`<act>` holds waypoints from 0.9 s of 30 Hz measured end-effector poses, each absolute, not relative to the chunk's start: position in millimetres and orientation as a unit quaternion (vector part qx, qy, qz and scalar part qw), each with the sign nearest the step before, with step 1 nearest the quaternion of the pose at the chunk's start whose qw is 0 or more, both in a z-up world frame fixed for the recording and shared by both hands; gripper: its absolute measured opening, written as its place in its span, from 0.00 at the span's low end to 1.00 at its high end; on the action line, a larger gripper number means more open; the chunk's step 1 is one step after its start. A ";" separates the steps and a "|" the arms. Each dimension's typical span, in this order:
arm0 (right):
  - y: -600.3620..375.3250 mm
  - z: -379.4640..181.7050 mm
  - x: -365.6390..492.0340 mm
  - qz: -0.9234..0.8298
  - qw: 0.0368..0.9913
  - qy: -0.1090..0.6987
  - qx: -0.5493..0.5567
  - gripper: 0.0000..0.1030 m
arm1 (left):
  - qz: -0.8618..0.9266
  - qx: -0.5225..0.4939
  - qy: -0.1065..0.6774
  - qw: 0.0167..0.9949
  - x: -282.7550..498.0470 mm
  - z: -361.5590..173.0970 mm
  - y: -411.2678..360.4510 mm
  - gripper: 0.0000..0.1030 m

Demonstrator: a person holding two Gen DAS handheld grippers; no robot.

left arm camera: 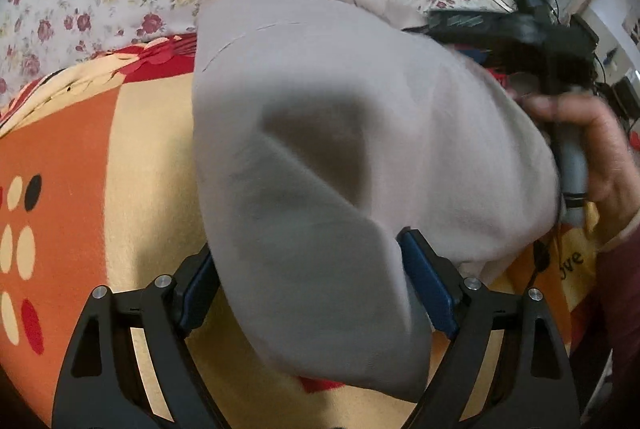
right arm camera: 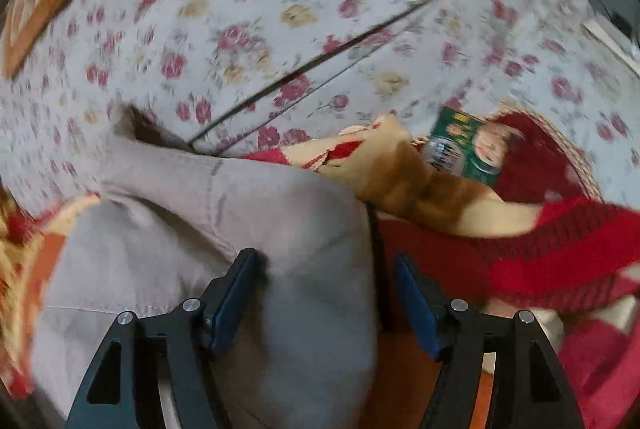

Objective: Fold large clothes

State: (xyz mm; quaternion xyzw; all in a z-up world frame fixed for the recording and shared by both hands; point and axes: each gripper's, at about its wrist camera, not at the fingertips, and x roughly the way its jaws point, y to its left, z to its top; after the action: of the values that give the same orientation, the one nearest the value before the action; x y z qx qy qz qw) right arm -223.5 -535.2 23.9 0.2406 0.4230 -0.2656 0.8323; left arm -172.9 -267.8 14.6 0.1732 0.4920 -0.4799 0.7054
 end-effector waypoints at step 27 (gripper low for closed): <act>-452.0 47.0 -337.4 -0.145 0.853 0.406 0.294 0.53 | -0.442 -0.041 0.548 0.709 -118.8 42.5 -227.0 0.84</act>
State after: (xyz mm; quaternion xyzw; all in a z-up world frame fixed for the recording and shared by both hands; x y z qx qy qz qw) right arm -337.4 -452.0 47.0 0.2939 0.4057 -0.1448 0.8532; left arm -118.8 -227.0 42.5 -0.0410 0.5480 -0.4419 0.7090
